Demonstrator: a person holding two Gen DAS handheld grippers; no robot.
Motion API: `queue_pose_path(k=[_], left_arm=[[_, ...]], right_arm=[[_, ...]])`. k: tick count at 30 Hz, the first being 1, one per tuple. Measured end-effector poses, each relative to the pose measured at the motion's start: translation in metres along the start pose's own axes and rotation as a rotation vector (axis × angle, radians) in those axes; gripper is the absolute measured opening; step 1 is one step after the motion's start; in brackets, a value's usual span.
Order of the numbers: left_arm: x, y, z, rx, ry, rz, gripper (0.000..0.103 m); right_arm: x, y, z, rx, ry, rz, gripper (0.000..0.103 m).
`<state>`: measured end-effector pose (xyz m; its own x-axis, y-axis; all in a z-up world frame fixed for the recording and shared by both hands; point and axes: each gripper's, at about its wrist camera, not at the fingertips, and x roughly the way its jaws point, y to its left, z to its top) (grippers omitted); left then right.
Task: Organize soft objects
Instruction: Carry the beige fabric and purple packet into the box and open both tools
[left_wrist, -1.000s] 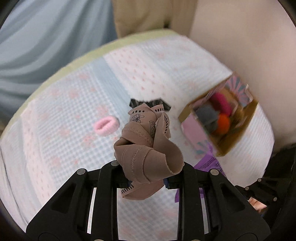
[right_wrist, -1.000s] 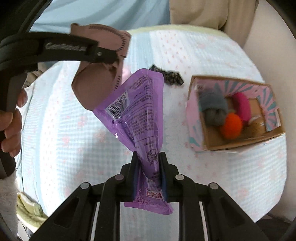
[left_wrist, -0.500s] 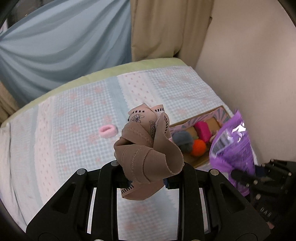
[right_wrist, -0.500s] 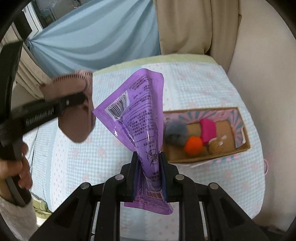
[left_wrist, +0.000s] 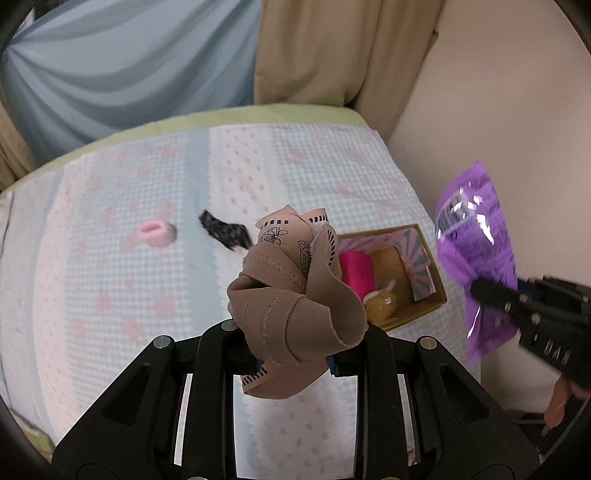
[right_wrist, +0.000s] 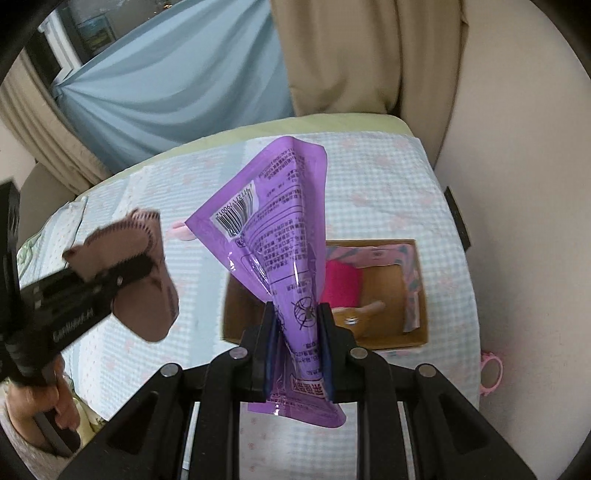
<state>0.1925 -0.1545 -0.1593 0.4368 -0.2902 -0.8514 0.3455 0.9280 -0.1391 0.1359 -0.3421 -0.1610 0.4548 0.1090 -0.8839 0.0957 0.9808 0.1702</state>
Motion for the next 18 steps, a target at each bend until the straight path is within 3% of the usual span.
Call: queue_pose_path(k=[8,18], left_arm=[[0.059,-0.034,-0.007,0.0,0.095,0.018,0.021],[0.148,-0.047,-0.007,0.016,0.219,-0.02,0.021]], right_arm=[[0.039,-0.053,0.013,0.098,0.071,-0.007,0.019],[0.107,-0.096,0.011,0.233,0.198,-0.022,0.019]])
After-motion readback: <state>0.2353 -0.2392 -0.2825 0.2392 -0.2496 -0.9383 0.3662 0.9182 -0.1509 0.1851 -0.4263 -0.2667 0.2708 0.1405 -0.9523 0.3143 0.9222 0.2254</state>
